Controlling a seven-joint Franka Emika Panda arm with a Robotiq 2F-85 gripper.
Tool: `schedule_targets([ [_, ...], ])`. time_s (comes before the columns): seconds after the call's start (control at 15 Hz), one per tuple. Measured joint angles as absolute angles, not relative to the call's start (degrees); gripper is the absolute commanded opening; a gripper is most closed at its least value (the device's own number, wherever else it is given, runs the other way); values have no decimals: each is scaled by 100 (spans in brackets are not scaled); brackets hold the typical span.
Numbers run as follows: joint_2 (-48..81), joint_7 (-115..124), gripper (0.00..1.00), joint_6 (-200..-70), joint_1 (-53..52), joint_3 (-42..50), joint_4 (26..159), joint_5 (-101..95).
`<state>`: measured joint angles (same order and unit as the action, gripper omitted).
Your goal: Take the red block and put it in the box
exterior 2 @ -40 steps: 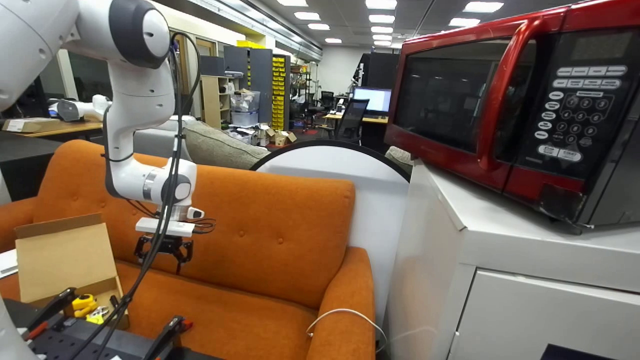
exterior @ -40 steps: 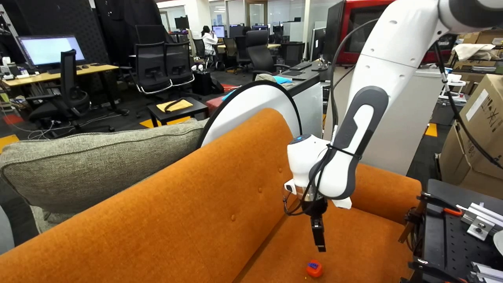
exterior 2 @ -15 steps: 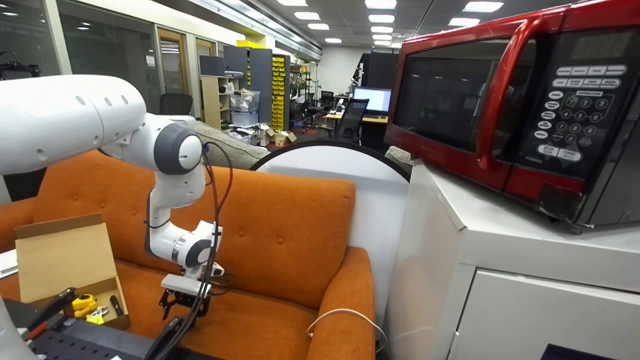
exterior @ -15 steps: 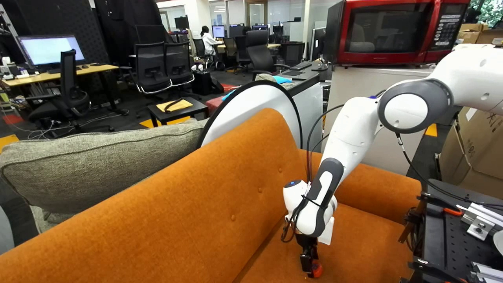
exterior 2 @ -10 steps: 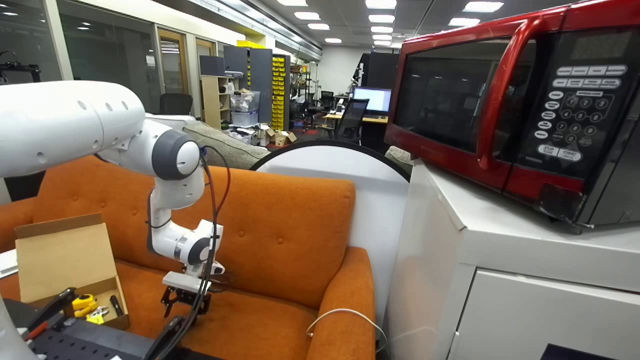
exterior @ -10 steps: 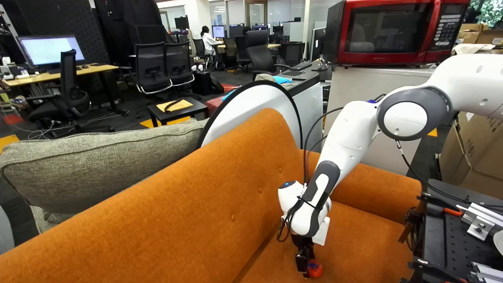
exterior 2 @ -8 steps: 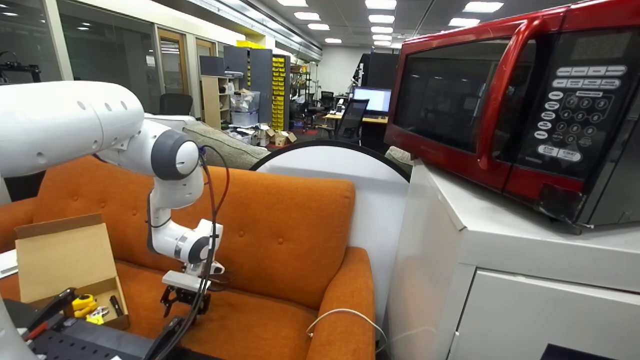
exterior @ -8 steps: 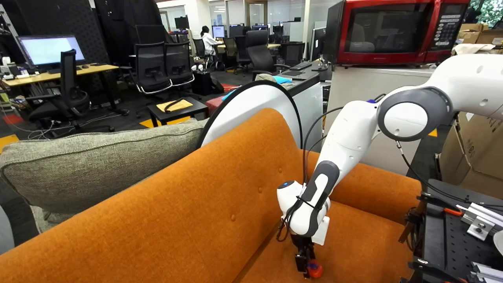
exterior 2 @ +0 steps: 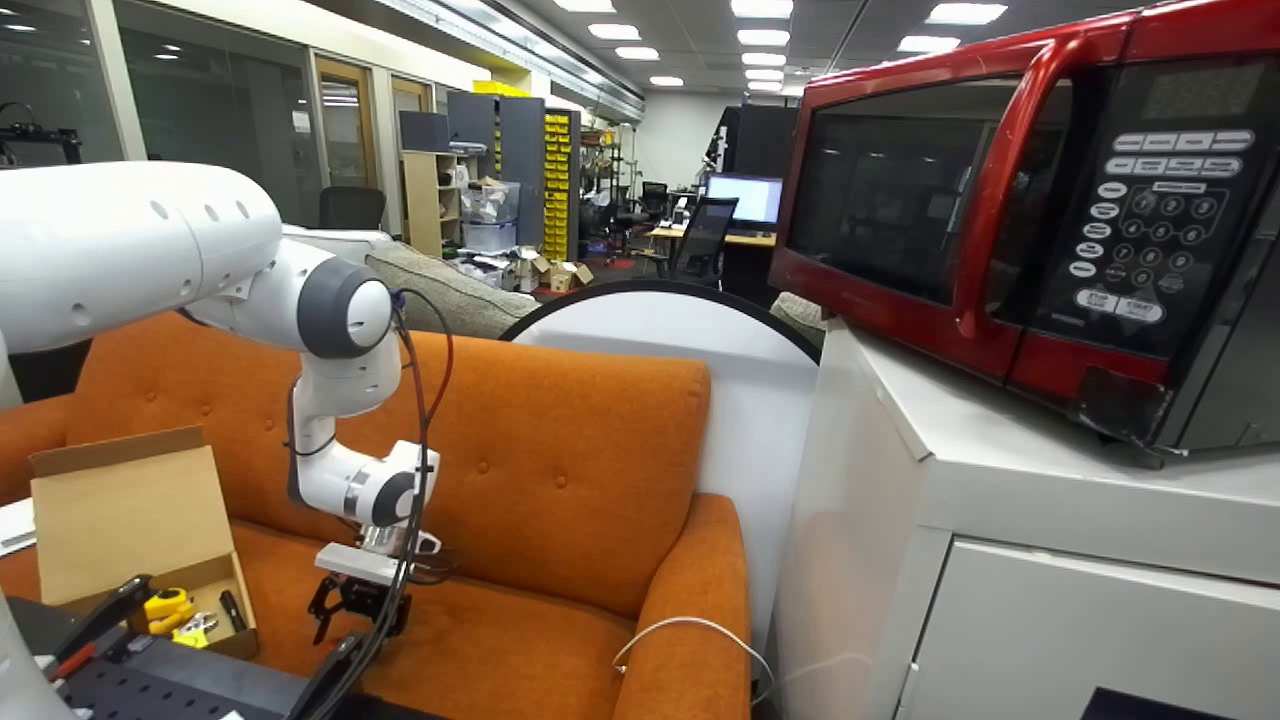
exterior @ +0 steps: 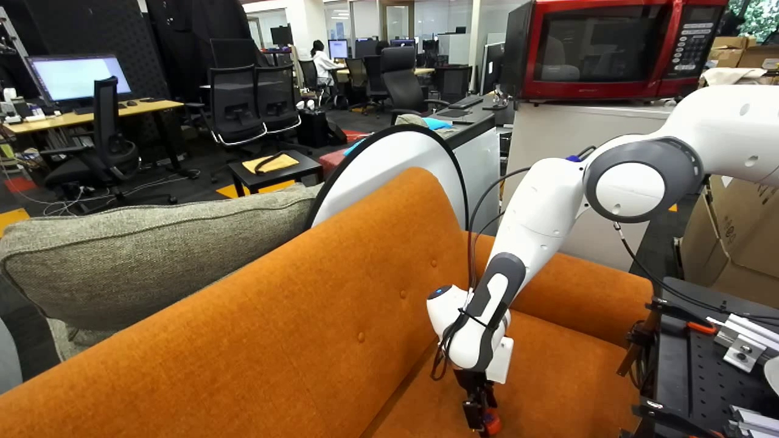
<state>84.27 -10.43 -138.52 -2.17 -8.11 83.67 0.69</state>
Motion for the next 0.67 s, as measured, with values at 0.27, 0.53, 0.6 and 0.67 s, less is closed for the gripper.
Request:
schedule_targets([
  [0.27, 8427, -1030, 60, -13768, -217, -756, 8367, 69],
  [0.53, 8427, -996, 47, -13715, -207, -726, 8363, 71],
  [0.6, 8427, -994, 47, -13709, -206, -719, 8361, 71],
  [0.67, 8427, -994, 47, -13708, -206, -713, 8357, 71],
])
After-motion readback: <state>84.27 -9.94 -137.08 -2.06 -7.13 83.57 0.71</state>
